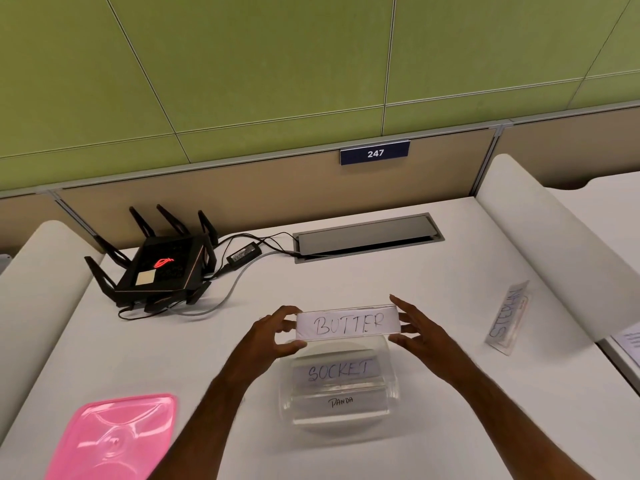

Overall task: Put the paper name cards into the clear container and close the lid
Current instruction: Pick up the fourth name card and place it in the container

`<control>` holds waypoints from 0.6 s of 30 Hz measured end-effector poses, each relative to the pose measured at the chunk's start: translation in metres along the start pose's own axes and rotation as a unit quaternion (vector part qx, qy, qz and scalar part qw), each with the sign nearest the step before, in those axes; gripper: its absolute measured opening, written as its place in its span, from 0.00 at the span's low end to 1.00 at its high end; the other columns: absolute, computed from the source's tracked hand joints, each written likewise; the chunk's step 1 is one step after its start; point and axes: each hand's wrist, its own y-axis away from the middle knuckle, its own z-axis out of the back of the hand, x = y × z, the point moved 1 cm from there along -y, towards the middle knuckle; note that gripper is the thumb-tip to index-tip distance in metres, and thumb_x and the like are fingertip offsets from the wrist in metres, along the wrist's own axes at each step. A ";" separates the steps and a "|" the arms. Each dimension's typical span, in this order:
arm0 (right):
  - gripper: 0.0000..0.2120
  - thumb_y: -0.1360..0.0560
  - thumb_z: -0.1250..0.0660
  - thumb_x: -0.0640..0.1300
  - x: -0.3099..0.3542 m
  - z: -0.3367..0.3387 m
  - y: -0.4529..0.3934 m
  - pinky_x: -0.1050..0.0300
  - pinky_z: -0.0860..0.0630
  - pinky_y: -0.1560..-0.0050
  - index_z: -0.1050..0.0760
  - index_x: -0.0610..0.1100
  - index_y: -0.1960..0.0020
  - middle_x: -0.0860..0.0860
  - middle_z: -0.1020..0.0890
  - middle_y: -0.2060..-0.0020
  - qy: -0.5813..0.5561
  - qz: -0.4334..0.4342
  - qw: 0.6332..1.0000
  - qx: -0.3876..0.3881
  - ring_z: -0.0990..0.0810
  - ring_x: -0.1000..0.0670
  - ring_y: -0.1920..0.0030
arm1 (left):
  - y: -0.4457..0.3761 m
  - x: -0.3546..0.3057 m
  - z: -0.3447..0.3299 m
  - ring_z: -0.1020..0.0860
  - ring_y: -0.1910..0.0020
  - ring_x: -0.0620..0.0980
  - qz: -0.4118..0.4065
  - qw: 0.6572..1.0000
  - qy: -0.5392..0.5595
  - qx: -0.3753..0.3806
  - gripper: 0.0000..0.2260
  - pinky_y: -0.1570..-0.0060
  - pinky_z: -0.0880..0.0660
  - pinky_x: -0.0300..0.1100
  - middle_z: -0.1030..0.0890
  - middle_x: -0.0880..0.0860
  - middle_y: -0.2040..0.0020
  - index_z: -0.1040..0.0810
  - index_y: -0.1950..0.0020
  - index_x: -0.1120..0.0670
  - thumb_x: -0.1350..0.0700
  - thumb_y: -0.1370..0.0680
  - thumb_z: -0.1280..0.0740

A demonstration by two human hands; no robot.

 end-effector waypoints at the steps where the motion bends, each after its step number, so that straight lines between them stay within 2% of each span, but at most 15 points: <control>1: 0.33 0.22 0.29 0.48 0.000 0.000 0.000 0.69 0.23 0.49 0.39 0.68 0.24 0.64 0.22 0.38 0.003 0.000 1.000 -0.002 0.20 0.63 0.42 | 0.000 0.001 0.000 0.25 0.44 0.37 0.000 1.000 0.000 -0.002 0.27 0.50 0.27 0.39 0.20 0.30 0.51 0.31 0.36 0.31 0.37 0.31 0.25; 6: 0.31 0.21 0.30 0.52 0.003 -0.003 -0.003 0.70 0.23 0.49 0.41 0.69 0.24 0.66 0.24 0.38 0.011 0.000 1.000 0.002 0.21 0.64 0.43 | 0.000 0.004 0.003 0.25 0.44 0.38 -0.004 1.000 -0.003 -0.007 0.28 0.48 0.25 0.43 0.21 0.26 0.50 0.31 0.34 0.32 0.36 0.31 0.26; 10: 0.30 0.21 0.30 0.51 0.001 -0.008 -0.005 0.62 0.21 0.48 0.39 0.68 0.26 0.63 0.22 0.36 0.017 0.011 1.000 0.016 0.20 0.60 0.40 | 0.004 0.009 0.006 0.25 0.44 0.35 -0.014 1.000 -0.014 -0.017 0.27 0.48 0.27 0.38 0.20 0.29 0.49 0.29 0.36 0.33 0.37 0.32 0.24; 14: 0.28 0.22 0.29 0.53 -0.004 -0.016 -0.007 0.65 0.22 0.49 0.38 0.67 0.28 0.66 0.24 0.34 0.046 0.028 0.998 0.028 0.23 0.62 0.37 | 0.008 0.018 0.007 0.26 0.44 0.37 -0.032 0.998 -0.054 -0.021 0.26 0.49 0.26 0.39 0.20 0.33 0.48 0.29 0.38 0.34 0.37 0.33 0.24; 18: 0.28 0.23 0.29 0.54 -0.012 -0.024 -0.010 0.63 0.22 0.47 0.38 0.64 0.28 0.66 0.27 0.32 0.088 0.045 0.995 0.035 0.25 0.61 0.36 | 0.013 0.026 0.006 0.27 0.44 0.36 -0.041 0.996 -0.083 -0.013 0.25 0.53 0.28 0.34 0.24 0.30 0.45 0.29 0.40 0.34 0.35 0.34 0.25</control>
